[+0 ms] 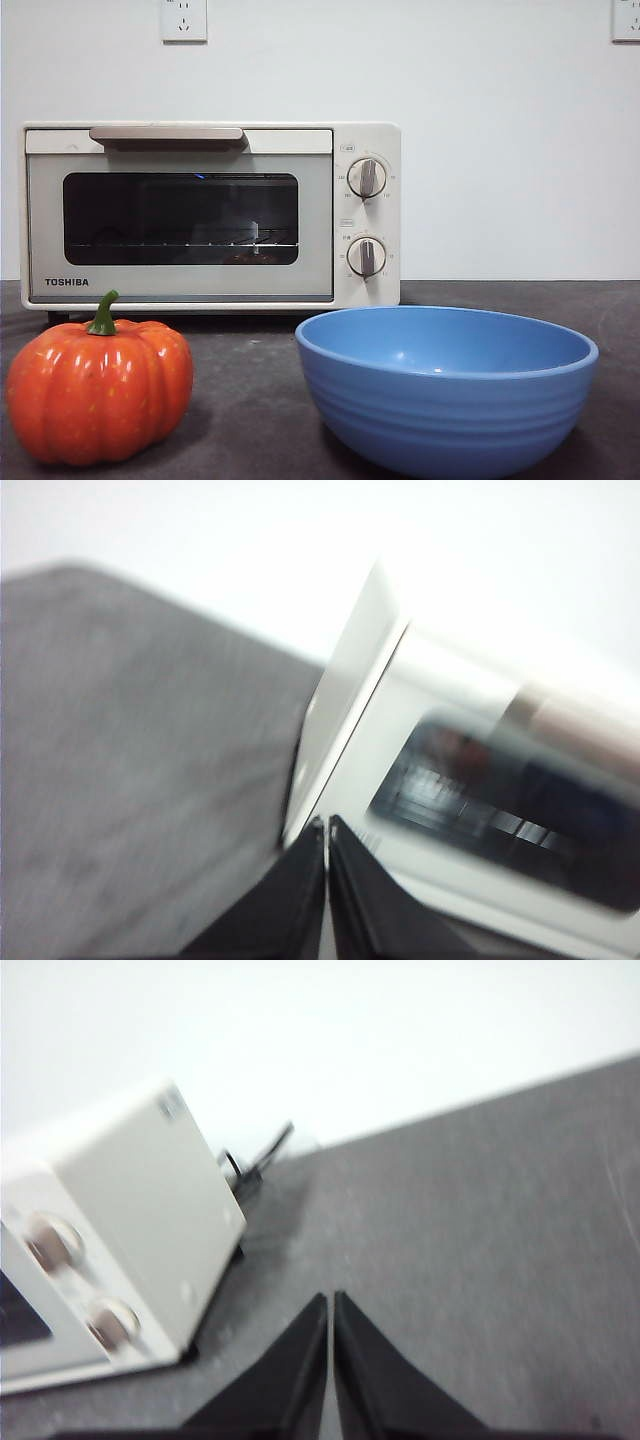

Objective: Place pumpkin in the steamer

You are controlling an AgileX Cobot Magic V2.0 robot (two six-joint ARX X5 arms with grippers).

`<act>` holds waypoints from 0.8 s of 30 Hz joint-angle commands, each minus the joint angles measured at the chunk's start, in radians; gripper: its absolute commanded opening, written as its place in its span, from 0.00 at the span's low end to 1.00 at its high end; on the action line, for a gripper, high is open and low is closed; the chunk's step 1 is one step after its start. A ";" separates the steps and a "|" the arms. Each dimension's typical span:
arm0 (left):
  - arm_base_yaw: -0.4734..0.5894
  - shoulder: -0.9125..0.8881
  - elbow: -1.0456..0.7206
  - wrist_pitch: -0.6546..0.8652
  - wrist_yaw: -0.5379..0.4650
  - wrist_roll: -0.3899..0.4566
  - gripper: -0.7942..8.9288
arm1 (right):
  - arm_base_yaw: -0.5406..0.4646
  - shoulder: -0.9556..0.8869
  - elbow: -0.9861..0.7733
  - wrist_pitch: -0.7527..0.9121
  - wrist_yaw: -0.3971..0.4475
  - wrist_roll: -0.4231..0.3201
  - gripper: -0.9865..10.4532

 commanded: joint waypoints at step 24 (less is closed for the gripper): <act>-0.006 0.620 0.679 -0.496 0.420 0.374 0.10 | 0.050 0.746 0.756 -0.544 -0.323 -0.369 0.09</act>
